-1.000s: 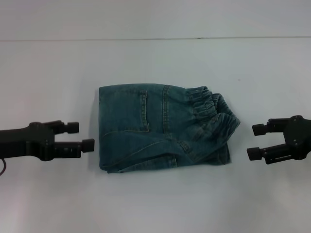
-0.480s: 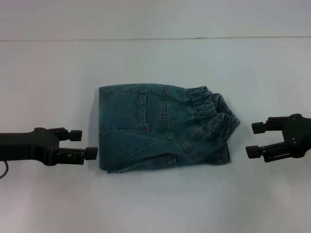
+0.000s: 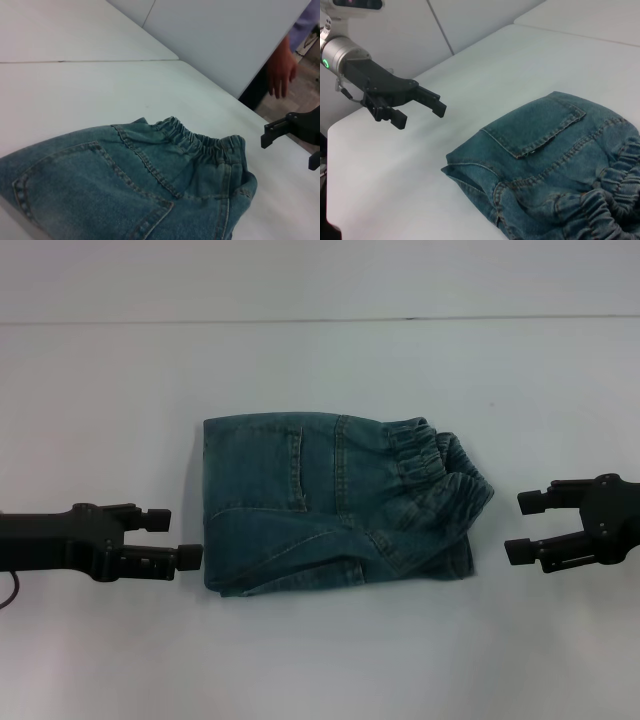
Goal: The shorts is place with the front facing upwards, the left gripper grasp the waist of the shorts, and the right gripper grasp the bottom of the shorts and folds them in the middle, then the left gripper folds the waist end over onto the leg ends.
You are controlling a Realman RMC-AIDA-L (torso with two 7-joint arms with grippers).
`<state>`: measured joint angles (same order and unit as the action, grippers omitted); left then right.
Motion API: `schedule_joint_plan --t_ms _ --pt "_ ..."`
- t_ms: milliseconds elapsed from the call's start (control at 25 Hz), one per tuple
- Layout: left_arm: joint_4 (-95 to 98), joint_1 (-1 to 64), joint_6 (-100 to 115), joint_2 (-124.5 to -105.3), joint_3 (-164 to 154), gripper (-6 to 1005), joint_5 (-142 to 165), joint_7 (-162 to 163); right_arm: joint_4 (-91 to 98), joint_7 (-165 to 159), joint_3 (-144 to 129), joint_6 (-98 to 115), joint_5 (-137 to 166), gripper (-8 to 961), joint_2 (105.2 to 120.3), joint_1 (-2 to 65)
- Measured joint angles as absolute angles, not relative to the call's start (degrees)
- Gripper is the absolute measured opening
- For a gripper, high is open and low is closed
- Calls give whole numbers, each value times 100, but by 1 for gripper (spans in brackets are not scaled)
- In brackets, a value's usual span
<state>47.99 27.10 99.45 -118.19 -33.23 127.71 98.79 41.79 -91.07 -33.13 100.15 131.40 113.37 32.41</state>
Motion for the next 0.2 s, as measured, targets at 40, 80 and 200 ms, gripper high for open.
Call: schedule_joint_plan --t_ms 40,80,200 --pt "4799 2711 9947 -11819 -3322 949 12771 9879 4179 -9106 -3313 10014 13140 946 11338 3240" --pt "4799 2713 9949 -11820 -3323 949 12771 9879 4178 -9106 -3313 10014 13140 947 11338 3238" --pt "4799 2716 9967 -11824 -3322 949 12771 9879 4175 -9105 -3304 10014 13140 947 11338 3229"
